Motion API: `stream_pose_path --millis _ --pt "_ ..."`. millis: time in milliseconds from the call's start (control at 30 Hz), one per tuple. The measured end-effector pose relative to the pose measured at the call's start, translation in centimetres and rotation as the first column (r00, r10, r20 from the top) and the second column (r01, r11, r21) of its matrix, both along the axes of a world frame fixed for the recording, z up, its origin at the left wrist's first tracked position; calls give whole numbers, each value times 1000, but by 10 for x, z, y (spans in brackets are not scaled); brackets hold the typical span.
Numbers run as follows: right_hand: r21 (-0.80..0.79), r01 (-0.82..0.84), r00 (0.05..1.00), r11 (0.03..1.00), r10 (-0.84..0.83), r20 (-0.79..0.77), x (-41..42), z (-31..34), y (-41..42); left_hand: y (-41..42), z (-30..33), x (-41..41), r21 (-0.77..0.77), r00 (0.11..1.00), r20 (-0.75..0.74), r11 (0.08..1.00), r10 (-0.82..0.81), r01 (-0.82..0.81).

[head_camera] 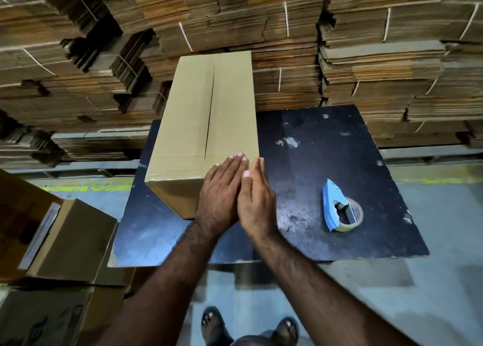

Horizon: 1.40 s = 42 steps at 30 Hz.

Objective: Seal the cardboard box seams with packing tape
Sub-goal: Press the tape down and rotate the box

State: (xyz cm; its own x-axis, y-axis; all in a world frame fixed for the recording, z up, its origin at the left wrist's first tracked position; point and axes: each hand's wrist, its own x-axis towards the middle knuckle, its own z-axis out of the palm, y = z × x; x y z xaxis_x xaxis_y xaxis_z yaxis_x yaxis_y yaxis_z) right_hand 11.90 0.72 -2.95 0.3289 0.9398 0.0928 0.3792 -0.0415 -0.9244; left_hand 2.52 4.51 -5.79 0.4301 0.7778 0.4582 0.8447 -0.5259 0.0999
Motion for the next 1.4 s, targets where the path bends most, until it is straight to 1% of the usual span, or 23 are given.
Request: stream_pose_path --millis 67,100,167,233,267,300,367,433,500,600,667,700,767,833,933,1000,1067,1133,1200,1267,1300,1333,1400 --pt "-42 30 999 999 -30 -12 1 5 5 2 2 -2 -33 1000 4 999 -11 11" --pt "-76 16 998 997 -20 -55 3 6 9 2 3 -3 -60 1000 -11 998 -18 17" --pt "-172 -39 960 984 -11 -279 10 6 22 5 6 -6 -112 999 -48 994 -17 12" --pt "-239 -82 860 967 -53 -507 19 6 36 4 9 -7 -143 998 -65 990 -9 0" --pt "-247 -70 845 967 -74 -529 23 6 39 3 10 -7 -151 998 -67 988 -5 -5" --pt "-249 -47 859 967 -88 -504 23 7 37 3 12 -6 -155 997 -73 988 -7 -5" --pt "-218 40 958 975 -99 -269 16 11 20 6 11 -7 -142 996 -82 990 -19 8" --pt "-129 87 993 988 -97 -71 4 7 2 8 7 -8 -148 996 -84 989 -27 15" --pt "-147 99 991 984 -111 -78 0 6 9 9 7 -9 -173 996 -80 984 -46 32" --pt "-302 42 949 952 -133 -286 10 8 40 9 7 -11 -202 996 -73 979 -48 33" --pt "-294 7 918 956 -123 -376 15 6 46 8 9 -9 -200 996 -73 979 -46 31" --pt "-283 34 922 959 -139 -361 11 5 41 8 9 -8 -197 996 -77 980 -51 35" --pt "-234 180 925 955 -245 -291 -7 -1 28 10 7 -8 -185 996 -63 981 -63 50" --pt "-227 288 867 930 -354 -351 -23 -4 25 13 5 -11 -190 996 -57 980 -70 58" --pt "-320 217 788 922 -359 -500 -17 1 48 12 6 -15 -238 992 -71 968 -101 82" --pt "-343 207 824 916 -352 -444 -3 8 53 10 10 -16 -244 989 -71 964 -128 108" --pt "-268 322 864 908 -397 -308 -4 12 43 11 10 -17 -228 988 -83 967 -134 112" --pt "-199 375 887 905 -413 -205 -18 8 29 14 8 -19 -188 988 -88 976 -128 110" --pt "-225 369 880 902 -417 -228 -27 4 28 15 5 -20 -197 985 -89 972 -145 125" --pt "-329 295 836 897 -409 -365 -18 6 44 14 4 -20 -210 983 -100 969 -157 133" --pt "-378 247 832 892 -396 -389 -9 7 51 14 5 -21 -211 981 -104 967 -166 141" --pt "-392 212 856 895 -364 -368 -3 8 56 16 5 -22 -207 978 -108 967 -177 152" --pt "-346 234 910 909 -330 -250 -5 12 55 15 9 -28 -211 972 -68 955 -225 207"
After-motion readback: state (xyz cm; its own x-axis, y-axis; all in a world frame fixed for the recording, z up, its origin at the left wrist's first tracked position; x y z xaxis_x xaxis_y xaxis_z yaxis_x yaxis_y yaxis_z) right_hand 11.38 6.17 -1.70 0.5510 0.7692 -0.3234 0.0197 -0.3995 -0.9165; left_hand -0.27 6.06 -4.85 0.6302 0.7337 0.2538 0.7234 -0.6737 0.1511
